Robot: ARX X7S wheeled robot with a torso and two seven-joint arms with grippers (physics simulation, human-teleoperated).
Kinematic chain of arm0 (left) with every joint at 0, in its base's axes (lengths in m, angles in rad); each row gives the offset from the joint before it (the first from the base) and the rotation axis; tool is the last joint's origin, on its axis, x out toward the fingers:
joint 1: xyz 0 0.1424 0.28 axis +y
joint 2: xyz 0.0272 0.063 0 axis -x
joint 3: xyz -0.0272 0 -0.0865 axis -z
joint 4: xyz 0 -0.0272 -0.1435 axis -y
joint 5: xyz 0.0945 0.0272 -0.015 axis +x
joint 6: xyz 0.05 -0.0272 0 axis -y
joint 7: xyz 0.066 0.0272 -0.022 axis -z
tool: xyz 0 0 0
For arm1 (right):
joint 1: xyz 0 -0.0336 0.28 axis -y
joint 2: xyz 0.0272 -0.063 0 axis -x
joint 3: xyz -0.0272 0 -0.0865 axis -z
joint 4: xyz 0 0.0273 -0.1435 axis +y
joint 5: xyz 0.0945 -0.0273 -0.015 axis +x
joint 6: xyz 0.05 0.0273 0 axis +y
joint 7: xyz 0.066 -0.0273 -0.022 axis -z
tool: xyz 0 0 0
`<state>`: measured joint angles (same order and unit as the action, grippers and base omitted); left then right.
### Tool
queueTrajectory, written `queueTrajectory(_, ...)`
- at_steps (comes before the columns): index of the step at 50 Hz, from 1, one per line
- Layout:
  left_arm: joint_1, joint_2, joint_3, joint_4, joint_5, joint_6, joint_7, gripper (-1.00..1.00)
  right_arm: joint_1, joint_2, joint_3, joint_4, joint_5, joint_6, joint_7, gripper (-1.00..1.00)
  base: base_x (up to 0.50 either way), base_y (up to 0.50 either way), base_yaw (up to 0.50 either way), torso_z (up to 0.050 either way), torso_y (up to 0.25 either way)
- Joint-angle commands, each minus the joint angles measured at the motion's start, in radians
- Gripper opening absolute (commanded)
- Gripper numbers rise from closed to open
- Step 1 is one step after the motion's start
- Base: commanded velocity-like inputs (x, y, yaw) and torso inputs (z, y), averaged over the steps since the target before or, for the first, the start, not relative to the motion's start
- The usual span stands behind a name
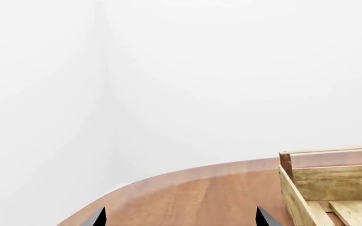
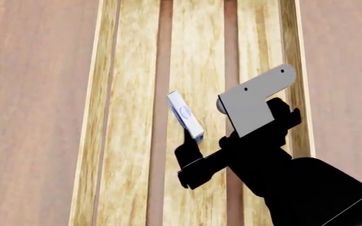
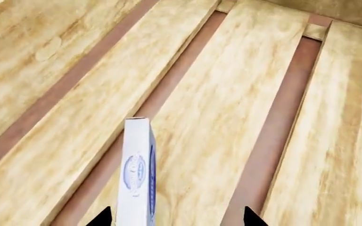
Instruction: Pick up the cream cheese and put it in the tray.
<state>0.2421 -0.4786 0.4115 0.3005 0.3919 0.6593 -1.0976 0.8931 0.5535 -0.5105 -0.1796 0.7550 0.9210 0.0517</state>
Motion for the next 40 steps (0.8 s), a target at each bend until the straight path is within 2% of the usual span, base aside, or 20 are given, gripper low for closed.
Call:
queueTrajectory(1,-0.002,0.002,0.004,0.0,0.001,-0.007,0.002,1.0,-0.05,0.053,0.081,-0.174,0.078,0.062,0.1,1.0,0.0,0.0,0.0,0.0,0.0)
queueTrajectory(10,-0.001,0.0,0.005,0.003,0.0,-0.007,0.002,1.0,-0.079,0.105,0.168,-0.413,0.2,0.157,0.23,1.0,0.0,0.0,0.0,0.0,0.0)
queueTrajectory(18,-0.003,-0.002,0.006,0.003,-0.009,-0.015,0.007,1.0,-0.135,0.151,0.263,-0.542,0.279,0.152,0.293,1.0,0.0,0.0,0.0,0.0,0.0)
queueTrajectory(25,0.001,-0.008,-0.002,0.013,-0.016,-0.02,0.004,1.0,-0.295,0.209,0.446,-0.656,0.339,0.039,0.338,1.0,0.0,0.0,0.0,0.0,0.0)
queueTrajectory(32,0.003,-0.018,-0.018,0.028,-0.042,-0.032,0.004,1.0,-0.508,0.25,0.626,-0.747,0.309,-0.098,0.325,1.0,0.0,0.0,0.0,0.0,0.0)
queueTrajectory(36,0.004,-0.035,-0.044,0.05,-0.076,-0.048,0.002,1.0,-0.608,0.246,0.706,-0.753,0.269,-0.159,0.31,1.0,0.0,0.0,0.0,0.0,0.0)
queueTrajectory(40,-0.001,-0.051,-0.072,0.126,-0.098,-0.131,0.037,1.0,-0.689,0.233,0.786,-0.735,0.272,-0.22,0.265,1.0,0.0,0.0,0.0,0.0,0.0)
